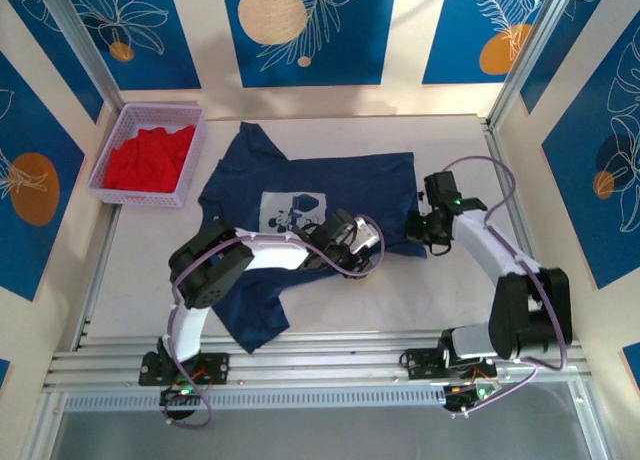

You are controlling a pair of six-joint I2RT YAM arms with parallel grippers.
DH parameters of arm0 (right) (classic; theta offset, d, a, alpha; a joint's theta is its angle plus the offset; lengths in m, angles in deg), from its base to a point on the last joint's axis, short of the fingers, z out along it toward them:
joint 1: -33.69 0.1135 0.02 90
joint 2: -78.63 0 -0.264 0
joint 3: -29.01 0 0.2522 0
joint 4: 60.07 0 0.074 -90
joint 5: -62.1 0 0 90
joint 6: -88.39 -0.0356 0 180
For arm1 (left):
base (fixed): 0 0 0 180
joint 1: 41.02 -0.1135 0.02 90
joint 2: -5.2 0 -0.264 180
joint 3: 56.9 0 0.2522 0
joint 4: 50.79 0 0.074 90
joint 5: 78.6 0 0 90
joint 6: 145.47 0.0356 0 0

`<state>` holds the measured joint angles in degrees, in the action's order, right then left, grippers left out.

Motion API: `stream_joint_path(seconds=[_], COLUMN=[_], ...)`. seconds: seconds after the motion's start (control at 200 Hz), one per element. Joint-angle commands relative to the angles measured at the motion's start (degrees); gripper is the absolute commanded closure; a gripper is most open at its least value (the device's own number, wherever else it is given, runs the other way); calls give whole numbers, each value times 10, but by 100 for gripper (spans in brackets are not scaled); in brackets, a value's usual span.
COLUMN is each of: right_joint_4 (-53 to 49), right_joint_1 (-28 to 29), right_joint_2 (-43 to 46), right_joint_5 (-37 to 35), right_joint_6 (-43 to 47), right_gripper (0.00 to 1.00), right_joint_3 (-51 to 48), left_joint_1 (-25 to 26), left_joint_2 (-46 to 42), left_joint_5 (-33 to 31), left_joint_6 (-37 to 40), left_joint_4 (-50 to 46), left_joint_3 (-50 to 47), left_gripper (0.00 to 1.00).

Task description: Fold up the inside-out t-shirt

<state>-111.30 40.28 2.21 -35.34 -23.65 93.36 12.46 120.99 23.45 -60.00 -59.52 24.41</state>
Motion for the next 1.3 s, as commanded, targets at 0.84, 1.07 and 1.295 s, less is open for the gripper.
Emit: stream_joint_path(seconds=[0.84, 1.07, 1.295], right_joint_4=[63, 126, 153], right_joint_1=[6, -19, -23], right_joint_2=[59, -94, -218], right_joint_5=[-15, 22, 64], right_joint_6=[-118, -87, -76], right_gripper=[59, 60, 59], right_joint_3=[-88, -3, 75], left_joint_1=[-6, -6, -6], left_joint_2=[29, 25, 26], left_joint_5=[18, 20, 20], left_joint_6=[-9, -9, -7], left_joint_4=[-59, -60, -60], left_joint_3=[-3, -4, -5], left_gripper=[46, 46, 46])
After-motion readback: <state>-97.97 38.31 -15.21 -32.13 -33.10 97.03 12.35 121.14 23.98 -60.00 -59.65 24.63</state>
